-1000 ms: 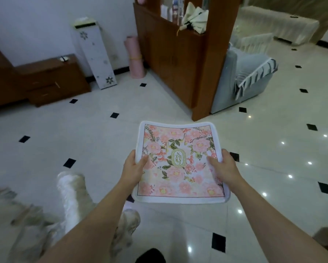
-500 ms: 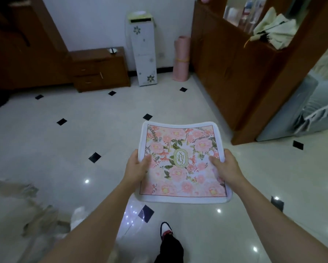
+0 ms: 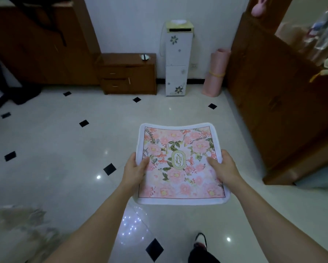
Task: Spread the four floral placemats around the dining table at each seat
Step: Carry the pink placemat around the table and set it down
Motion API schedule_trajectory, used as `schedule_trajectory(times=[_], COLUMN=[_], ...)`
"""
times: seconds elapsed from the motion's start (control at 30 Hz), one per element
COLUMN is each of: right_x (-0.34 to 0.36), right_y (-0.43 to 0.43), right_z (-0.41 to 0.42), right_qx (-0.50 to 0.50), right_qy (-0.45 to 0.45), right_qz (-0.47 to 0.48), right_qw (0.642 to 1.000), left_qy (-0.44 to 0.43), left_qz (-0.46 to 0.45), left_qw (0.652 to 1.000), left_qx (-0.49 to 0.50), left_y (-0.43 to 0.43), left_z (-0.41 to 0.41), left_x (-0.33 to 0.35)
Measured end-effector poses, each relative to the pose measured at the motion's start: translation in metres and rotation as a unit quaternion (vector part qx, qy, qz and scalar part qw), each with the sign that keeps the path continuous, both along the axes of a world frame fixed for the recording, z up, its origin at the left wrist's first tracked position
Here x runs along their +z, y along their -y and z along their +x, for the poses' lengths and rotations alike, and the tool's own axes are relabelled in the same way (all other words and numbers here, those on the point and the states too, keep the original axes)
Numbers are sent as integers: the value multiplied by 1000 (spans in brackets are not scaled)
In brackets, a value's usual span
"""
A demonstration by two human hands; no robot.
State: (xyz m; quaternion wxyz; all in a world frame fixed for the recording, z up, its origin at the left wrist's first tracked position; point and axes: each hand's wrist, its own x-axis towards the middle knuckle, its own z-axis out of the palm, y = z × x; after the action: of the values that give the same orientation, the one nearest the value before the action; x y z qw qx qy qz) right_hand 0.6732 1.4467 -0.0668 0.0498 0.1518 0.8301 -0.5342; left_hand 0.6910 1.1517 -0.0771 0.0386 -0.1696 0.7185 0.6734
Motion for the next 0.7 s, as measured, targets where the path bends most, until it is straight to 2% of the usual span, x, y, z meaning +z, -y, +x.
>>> schedule_trajectory(times=[0.4, 0.57, 0.7], right_x=[-14, -19, -15], right_y=[139, 216, 280], right_z=[-244, -357, -421], right_qx=[161, 231, 299], right_qy=[4, 31, 34], right_qz=[-2, -10, -18], right_qw=[987, 972, 953], left_qy=[0, 4, 3], left_qz=[-40, -59, -61], left_qw=[986, 970, 953], left_qx=[164, 234, 296], left_y=[122, 178, 223], left_z=[-159, -233, -260], left_x=[-9, 0, 6])
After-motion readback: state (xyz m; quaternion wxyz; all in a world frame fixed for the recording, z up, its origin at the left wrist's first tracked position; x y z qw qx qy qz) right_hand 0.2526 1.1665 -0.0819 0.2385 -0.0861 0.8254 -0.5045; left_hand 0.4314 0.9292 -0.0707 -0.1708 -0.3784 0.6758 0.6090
